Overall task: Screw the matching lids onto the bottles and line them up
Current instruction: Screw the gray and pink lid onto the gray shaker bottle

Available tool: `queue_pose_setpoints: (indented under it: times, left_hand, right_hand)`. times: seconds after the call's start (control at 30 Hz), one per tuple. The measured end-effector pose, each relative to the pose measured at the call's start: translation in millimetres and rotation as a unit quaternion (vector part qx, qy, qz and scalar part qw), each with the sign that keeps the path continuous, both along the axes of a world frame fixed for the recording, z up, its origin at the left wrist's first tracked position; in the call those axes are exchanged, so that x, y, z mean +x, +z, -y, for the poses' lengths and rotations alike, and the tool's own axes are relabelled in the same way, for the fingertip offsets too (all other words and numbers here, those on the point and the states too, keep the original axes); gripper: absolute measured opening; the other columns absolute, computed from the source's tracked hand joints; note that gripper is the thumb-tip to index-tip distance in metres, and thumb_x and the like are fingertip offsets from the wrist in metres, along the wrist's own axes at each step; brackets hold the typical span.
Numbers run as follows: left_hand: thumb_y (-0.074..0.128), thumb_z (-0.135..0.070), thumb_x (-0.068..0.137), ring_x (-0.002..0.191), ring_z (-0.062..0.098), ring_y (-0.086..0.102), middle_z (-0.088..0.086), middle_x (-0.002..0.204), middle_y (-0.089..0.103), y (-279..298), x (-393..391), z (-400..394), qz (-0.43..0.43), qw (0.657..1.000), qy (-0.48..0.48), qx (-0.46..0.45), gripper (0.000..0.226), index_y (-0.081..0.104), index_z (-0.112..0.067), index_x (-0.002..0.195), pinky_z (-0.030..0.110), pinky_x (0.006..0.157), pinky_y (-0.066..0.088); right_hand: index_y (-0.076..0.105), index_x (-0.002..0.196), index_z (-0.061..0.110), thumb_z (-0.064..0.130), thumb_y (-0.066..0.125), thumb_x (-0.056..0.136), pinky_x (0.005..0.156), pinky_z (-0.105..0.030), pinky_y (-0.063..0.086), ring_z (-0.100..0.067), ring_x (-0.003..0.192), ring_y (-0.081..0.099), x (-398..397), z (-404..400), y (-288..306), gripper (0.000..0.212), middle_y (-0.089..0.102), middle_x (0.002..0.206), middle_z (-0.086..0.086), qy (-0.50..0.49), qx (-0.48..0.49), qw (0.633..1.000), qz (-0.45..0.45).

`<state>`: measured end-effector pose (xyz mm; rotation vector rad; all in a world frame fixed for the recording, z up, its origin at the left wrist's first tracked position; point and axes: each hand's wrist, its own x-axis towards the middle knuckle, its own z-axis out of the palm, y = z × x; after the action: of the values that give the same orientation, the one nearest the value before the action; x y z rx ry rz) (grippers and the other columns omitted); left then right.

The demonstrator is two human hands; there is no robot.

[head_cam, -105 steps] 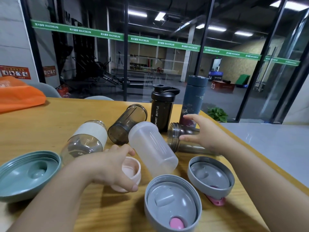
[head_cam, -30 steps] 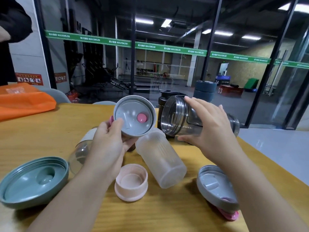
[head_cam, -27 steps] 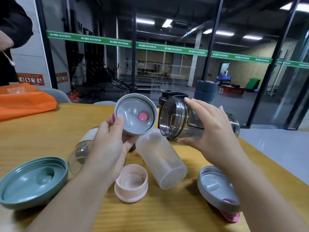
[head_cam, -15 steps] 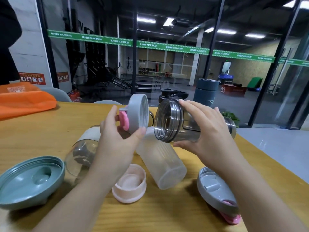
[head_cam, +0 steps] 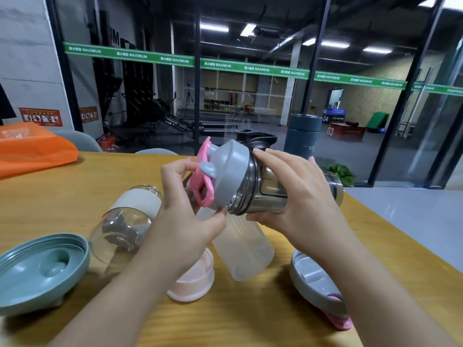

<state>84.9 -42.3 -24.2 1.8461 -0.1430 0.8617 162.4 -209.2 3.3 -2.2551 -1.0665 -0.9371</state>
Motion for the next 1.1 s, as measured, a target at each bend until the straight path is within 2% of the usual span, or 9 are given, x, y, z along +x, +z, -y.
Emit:
queue_pose_setpoints:
  times: [0.13,0.3,0.43,0.53,0.7,0.8,0.9,0.97,1.1]
  left_hand:
    - [0.074,-0.01,0.073,0.075,0.007,0.053,-0.004,0.089,0.046,0.8,0.8,0.4,-0.037,0.999,0.004,0.014,0.061,0.024,-0.039,0.093,0.02,0.069,0.046]
    - [0.078,-0.038,0.059,0.062,-0.007,0.05,-0.005,0.083,0.045,14.0,-5.8,10.2,-0.065,0.994,-0.011,-0.09,0.059,0.026,-0.028,0.084,0.006,0.056,0.043]
    - [0.082,-0.043,0.048,0.085,0.0,0.054,-0.015,0.109,0.046,14.7,-2.5,4.4,-0.053,0.983,-0.025,-0.174,0.096,0.018,-0.035,0.12,0.019,0.068,0.046]
    - [0.086,-0.037,0.047,0.099,0.0,0.059,-0.025,0.117,0.043,13.5,-2.1,1.3,-0.067,0.982,-0.065,-0.167,0.126,0.004,-0.044,0.143,0.024,0.078,0.051]
    - [0.081,-0.022,0.05,0.106,0.008,0.062,-0.028,0.122,0.042,9.7,1.0,2.2,-0.048,0.975,-0.11,-0.188,0.118,0.014,-0.051,0.143,0.024,0.072,0.057]
    - [0.08,-0.022,0.051,0.102,0.003,0.063,-0.028,0.119,0.044,8.1,1.1,3.3,-0.025,0.973,-0.105,-0.205,0.111,0.02,-0.049,0.141,0.027,0.074,0.057]
    - [0.081,-0.023,0.052,0.108,0.003,0.059,-0.029,0.115,0.044,7.9,0.4,2.0,-0.015,0.977,-0.089,-0.191,0.112,0.019,-0.047,0.142,0.027,0.078,0.056]
    - [0.088,-0.022,0.053,0.109,0.004,0.058,-0.03,0.111,0.043,10.0,-1.2,0.9,-0.014,0.978,-0.091,-0.185,0.117,0.018,-0.044,0.144,0.028,0.08,0.057]
    - [0.075,-0.023,0.051,0.111,0.012,0.058,-0.03,0.11,0.04,13.8,-3.8,-1.2,-0.019,0.978,-0.102,-0.18,0.112,0.017,-0.043,0.145,0.029,0.081,0.057]
  right_hand:
    - [0.041,0.14,0.028,0.039,0.087,0.057,0.111,-0.058,0.024,-0.021,0.129,0.042,-1.5,-1.7,-0.8,0.097,0.05,0.138,0.002,-0.001,-0.004,1.0,0.008]
    - [0.043,0.139,0.028,0.041,0.087,0.057,0.112,-0.047,0.012,-0.02,0.128,0.042,-2.7,-3.8,-2.3,0.094,0.051,0.137,0.002,-0.006,-0.021,0.999,0.027]
    - [0.043,0.139,0.029,0.043,0.086,0.055,0.111,-0.045,0.012,-0.02,0.126,0.043,-5.7,-5.6,-2.5,0.095,0.051,0.136,0.003,0.005,-0.04,0.998,0.049]
    - [0.044,0.138,0.029,0.046,0.085,0.053,0.11,-0.046,0.016,-0.02,0.123,0.045,-7.0,-7.1,-2.4,0.095,0.053,0.133,0.003,0.013,-0.043,0.997,0.06]
    - [0.045,0.138,0.028,0.049,0.083,0.055,0.111,-0.045,0.013,-0.021,0.126,0.045,-3.6,-7.7,-4.2,0.095,0.052,0.136,0.003,0.017,-0.066,0.995,0.067]
    - [0.036,0.144,0.028,0.058,0.072,0.058,0.114,-0.046,0.006,-0.02,0.134,0.038,-3.6,-6.0,-2.6,0.097,0.046,0.144,0.003,0.03,-0.086,0.994,0.058]
    - [0.018,0.149,0.032,0.073,0.051,0.065,0.117,-0.044,-0.001,-0.012,0.145,0.016,-3.2,1.0,5.3,0.099,0.028,0.155,0.008,0.037,-0.072,0.997,0.02]
    - [0.017,0.148,0.033,0.074,0.045,0.07,0.117,-0.041,0.001,-0.008,0.144,0.011,2.2,10.4,11.1,0.092,0.024,0.155,0.01,0.023,-0.025,0.999,-0.023]
    - [0.033,0.144,0.032,0.065,0.045,0.082,0.108,-0.029,0.027,-0.004,0.133,0.032,14.8,29.5,11.8,0.072,0.038,0.14,0.017,-0.004,0.113,0.981,-0.158]
